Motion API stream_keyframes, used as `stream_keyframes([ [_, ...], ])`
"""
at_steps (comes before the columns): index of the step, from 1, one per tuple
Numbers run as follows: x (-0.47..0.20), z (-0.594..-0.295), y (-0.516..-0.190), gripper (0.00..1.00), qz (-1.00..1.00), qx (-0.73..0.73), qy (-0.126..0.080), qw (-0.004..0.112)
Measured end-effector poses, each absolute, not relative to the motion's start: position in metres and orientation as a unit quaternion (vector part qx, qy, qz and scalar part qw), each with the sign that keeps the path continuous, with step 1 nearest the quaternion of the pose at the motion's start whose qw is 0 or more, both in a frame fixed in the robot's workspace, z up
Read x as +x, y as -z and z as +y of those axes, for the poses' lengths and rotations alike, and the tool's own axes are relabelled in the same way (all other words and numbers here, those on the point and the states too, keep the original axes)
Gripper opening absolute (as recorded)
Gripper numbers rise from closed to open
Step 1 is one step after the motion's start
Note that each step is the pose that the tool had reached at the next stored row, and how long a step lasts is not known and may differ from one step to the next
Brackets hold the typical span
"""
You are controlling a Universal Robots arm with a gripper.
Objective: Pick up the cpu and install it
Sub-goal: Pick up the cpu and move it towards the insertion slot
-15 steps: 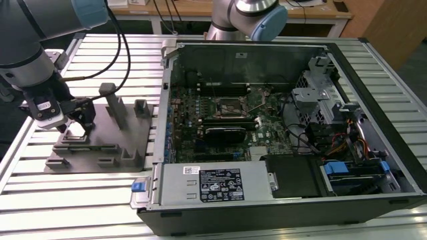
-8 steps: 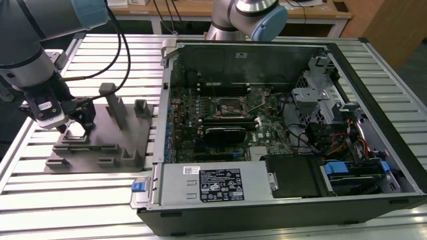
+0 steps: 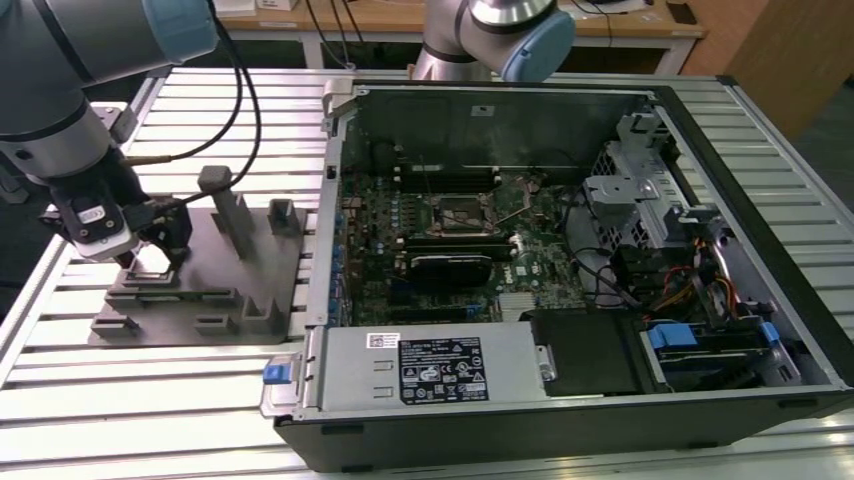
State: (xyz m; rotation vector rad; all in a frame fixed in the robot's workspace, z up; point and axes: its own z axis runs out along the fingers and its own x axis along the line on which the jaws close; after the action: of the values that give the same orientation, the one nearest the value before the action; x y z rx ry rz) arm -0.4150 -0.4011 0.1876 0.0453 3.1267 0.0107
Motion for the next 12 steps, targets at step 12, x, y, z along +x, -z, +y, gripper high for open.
stream_keyframes([
  [12, -0.4194, -0.3959, -0.1835, 0.66, 1.0, 0.014, -0.004, 0.007],
])
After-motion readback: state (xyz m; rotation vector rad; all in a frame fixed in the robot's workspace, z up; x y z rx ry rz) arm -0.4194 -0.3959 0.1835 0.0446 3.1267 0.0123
